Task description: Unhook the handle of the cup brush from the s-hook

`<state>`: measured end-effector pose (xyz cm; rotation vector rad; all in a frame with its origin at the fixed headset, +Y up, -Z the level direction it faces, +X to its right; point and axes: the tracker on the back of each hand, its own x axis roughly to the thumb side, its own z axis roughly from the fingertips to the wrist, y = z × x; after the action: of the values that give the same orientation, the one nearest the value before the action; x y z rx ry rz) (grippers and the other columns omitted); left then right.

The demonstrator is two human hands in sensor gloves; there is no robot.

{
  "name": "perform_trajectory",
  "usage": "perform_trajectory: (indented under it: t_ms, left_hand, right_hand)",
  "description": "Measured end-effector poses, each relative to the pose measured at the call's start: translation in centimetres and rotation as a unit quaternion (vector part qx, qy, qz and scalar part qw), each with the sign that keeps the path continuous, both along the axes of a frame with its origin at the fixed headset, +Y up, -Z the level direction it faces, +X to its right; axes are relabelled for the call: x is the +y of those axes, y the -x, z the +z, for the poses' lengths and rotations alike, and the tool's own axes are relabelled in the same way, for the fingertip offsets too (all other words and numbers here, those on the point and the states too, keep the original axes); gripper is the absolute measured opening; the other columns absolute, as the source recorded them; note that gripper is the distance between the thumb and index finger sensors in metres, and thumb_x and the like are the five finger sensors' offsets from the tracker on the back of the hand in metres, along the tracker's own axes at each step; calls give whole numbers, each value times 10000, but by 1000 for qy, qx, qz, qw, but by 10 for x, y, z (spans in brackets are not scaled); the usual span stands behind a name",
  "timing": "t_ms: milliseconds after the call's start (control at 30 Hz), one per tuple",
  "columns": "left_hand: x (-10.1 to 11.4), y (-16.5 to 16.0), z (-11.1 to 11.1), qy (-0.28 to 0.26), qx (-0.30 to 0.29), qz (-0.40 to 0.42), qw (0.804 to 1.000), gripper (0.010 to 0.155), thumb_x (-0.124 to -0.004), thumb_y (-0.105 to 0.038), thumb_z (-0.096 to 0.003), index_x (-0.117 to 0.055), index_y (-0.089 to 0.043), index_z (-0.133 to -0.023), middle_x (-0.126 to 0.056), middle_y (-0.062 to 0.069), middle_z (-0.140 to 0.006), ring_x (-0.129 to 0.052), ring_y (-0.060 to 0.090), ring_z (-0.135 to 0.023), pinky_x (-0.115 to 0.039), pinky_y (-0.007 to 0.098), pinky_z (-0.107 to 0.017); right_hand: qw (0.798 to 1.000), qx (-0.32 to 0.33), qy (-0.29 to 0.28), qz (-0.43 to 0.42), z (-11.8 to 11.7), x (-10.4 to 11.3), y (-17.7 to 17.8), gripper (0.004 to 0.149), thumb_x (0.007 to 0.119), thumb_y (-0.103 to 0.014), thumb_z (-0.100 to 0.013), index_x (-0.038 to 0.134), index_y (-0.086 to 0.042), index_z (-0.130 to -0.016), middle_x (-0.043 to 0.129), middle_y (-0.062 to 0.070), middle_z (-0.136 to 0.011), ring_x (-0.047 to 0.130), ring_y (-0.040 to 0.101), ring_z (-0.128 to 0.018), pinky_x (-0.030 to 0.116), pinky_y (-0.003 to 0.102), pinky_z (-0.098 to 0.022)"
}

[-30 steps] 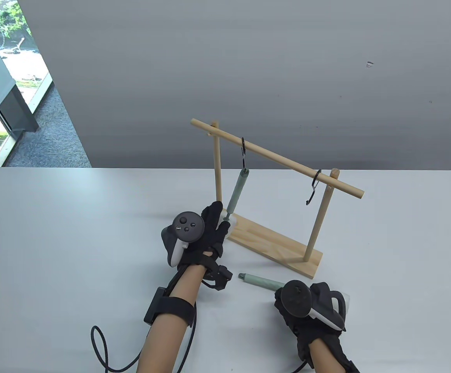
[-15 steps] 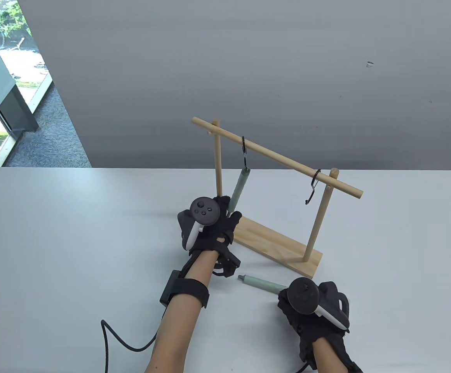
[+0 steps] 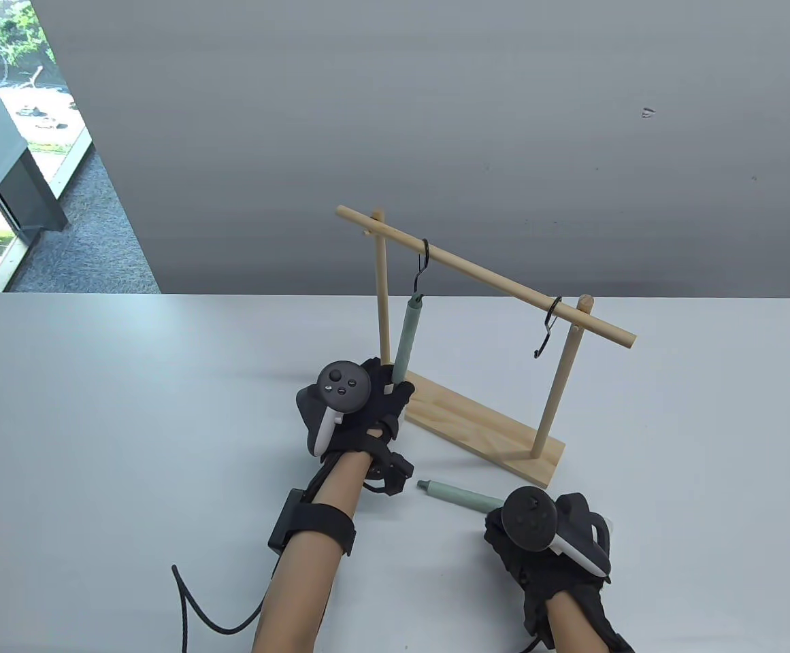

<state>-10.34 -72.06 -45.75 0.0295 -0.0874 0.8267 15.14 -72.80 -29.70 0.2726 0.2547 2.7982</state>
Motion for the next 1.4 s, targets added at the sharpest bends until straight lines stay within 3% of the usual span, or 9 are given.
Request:
perform_trajectory:
  t_ms: [500,767,1400]
  left_hand:
    - [21,12,43,-35,-40,-6,999,497,-812,-452,-390,-787,-154,-787,-654,188,-1032,-722,472,-940,-415,685,-674]
    - [37,20,64,-50,-50,30,997,506,-803,-449,-397,-842,-123,-781,-708,180,-1012,-755,471,-922,-425,682,-671]
    - [56,40,82,-73,-63,63,993,510,-792,-449,-406,-853,-125,-795,-735,169,-1007,-771,466,-917,-430,681,-672]
  right_hand:
    - [1000,9,-6,-10,-1,0,1,409,750,-272,-474,810,-60,-819,893,228,-776,919,457,-672,494,684,-610]
    - [1000,22,0,-11,-3,-2,4,412,746,-276,-476,810,-57,-820,891,231,-778,917,462,-673,495,685,-609]
    - [999,44,17,-16,-9,-8,10,417,739,-282,-479,809,-55,-822,889,237,-780,914,465,-676,499,684,-606]
